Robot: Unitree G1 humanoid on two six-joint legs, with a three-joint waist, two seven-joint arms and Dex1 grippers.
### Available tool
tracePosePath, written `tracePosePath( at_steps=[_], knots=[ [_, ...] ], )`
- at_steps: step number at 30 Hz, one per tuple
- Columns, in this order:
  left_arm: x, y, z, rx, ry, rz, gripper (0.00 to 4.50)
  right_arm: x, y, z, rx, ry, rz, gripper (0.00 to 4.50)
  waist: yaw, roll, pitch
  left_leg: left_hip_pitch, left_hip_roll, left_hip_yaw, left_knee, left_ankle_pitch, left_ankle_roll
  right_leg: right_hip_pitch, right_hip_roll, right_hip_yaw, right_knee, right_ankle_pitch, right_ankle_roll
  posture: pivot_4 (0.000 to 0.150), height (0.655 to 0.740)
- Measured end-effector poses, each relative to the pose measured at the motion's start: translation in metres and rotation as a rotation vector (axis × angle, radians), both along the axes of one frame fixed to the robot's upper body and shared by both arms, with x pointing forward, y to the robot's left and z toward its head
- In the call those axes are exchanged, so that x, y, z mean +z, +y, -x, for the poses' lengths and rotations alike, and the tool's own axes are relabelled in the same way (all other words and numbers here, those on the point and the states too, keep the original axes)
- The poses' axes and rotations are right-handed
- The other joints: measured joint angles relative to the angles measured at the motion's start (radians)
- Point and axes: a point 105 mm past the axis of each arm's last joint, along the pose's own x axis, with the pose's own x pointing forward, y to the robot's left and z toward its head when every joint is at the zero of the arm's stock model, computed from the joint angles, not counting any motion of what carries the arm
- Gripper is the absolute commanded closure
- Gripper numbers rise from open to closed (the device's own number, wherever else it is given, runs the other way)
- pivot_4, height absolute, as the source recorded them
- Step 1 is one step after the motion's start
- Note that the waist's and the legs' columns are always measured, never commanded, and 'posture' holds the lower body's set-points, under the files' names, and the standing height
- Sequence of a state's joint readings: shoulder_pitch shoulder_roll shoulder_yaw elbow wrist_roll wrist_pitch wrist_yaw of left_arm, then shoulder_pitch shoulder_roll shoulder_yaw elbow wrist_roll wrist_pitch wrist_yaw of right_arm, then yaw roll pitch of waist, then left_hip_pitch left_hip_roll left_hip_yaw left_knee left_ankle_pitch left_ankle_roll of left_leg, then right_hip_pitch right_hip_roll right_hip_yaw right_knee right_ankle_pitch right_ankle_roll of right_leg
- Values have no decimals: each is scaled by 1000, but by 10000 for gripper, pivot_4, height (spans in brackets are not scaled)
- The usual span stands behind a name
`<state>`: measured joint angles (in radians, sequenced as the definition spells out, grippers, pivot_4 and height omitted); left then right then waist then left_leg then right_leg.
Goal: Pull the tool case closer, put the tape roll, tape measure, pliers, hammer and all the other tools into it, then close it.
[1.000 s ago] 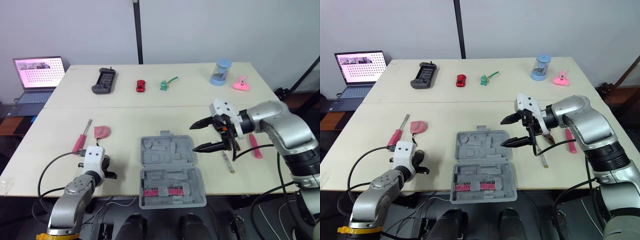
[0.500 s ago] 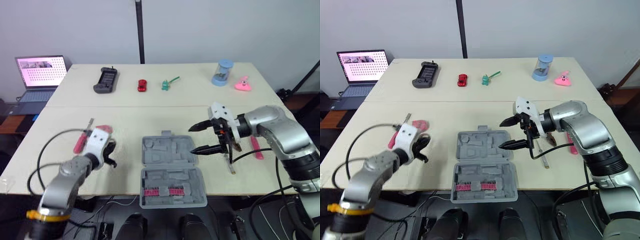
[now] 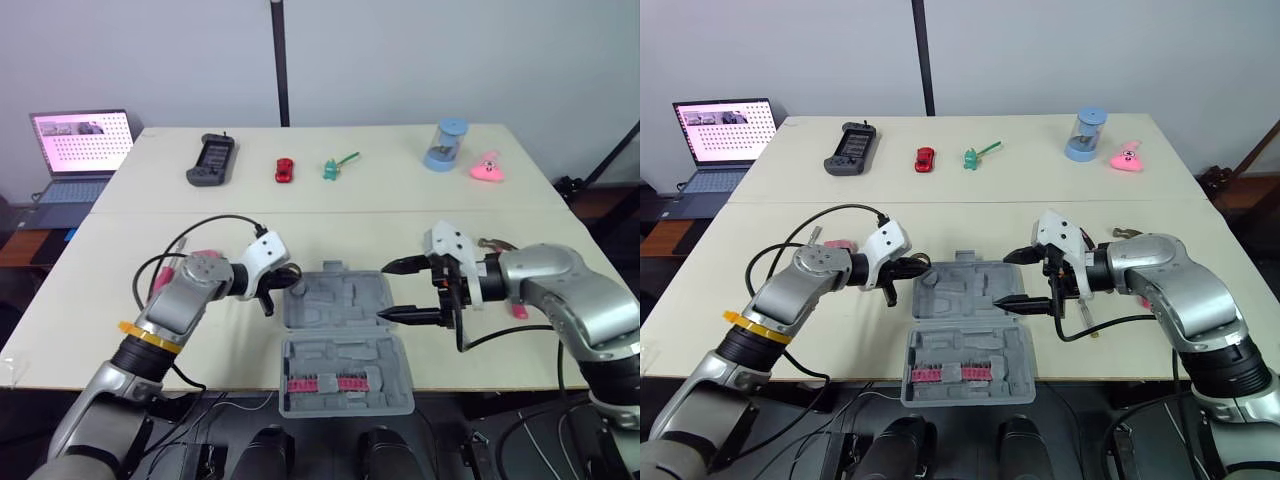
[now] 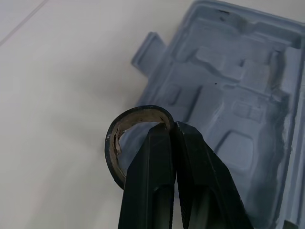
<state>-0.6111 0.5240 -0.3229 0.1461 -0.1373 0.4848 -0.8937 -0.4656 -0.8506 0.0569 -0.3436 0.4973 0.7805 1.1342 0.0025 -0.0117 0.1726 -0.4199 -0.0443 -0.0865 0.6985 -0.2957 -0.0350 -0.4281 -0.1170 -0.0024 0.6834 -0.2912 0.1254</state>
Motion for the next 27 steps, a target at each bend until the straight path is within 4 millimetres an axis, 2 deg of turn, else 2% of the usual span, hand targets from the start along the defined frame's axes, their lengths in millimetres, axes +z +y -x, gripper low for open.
tracePosePath(
  at_steps=[3, 12, 26, 27],
  knots=[
    [-7, -5, -4, -21, 15, -8, 44514, 6, 3, 5, -1, -18, -17, 0, 1, 0, 0, 0, 0, 0, 0, 0, 0, 0, 0, 0, 0, 0, 0, 1500, 6753],
    [-25, -6, -10, -56, 58, -55, 44514, 5, 5, 8, -33, -6, -31, 0, 2, 0, 0, 0, -1, 0, 0, 0, 0, 0, 0, 0, 1, 0, 0, 1500, 6753],
    [-31, -8, -14, -69, 90, -56, 44514, 1, 1, 7, -59, -1, -19, 0, 2, 0, 0, 0, -1, 0, 1, 0, 0, 0, 0, 0, 1, 0, 1, 1500, 6753],
    [-31, -8, -14, -66, 91, -55, 41379, 1, 0, 7, -59, -3, -18, 0, 2, 0, 0, 0, -1, 0, 1, 0, 0, 0, 0, 0, 1, 0, 1, 1500, 6753]
  ],
)
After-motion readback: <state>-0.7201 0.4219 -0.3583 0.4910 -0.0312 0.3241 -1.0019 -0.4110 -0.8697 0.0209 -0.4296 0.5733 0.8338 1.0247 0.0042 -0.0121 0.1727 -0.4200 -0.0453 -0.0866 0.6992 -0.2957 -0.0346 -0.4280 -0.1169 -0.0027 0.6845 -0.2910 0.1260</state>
